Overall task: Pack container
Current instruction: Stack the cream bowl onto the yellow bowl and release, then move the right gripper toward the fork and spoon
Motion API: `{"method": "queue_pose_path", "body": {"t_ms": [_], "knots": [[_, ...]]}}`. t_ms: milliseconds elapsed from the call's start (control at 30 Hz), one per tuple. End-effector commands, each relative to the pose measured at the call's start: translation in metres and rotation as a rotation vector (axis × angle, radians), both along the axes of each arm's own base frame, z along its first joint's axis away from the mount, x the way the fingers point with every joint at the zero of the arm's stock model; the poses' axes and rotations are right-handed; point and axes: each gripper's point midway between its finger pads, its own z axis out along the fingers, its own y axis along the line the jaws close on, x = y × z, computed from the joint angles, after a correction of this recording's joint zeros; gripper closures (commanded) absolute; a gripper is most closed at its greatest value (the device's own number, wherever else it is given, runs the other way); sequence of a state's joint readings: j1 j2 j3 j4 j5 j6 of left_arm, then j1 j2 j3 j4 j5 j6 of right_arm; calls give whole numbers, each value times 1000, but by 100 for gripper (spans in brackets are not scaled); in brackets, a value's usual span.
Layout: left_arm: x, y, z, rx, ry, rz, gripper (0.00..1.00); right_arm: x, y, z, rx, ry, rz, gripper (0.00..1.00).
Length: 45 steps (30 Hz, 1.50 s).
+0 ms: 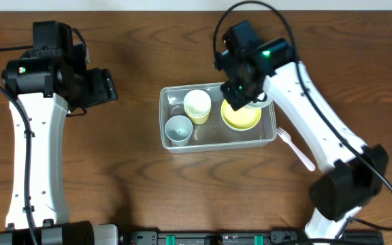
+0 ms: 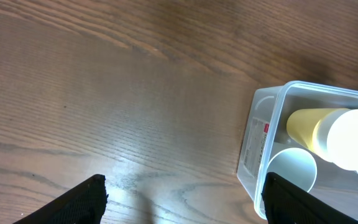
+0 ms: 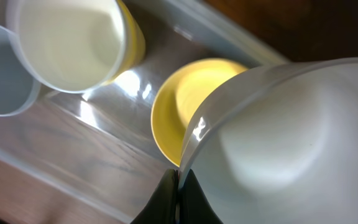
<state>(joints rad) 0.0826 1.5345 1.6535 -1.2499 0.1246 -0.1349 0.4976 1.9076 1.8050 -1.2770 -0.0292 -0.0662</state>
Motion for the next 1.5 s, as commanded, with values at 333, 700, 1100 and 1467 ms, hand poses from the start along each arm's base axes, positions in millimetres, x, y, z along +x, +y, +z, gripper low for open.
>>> {"method": "queue_pose_path", "body": {"t_ms": [333,700,1100,1467], "knots": [[-2,1,-4,-3,14,12,20,-17,21,-46,-57,110,50,83],[-2,1,-4,-4,15,12,20,-8,7,-45,-61,102,21,77],[-2,1,-4,-3,14,12,20,39,-125,56,50,-169,-526,57],[-2,1,-4,-4,15,12,20,-25,-253,112,127,-191,-862,39]]}}
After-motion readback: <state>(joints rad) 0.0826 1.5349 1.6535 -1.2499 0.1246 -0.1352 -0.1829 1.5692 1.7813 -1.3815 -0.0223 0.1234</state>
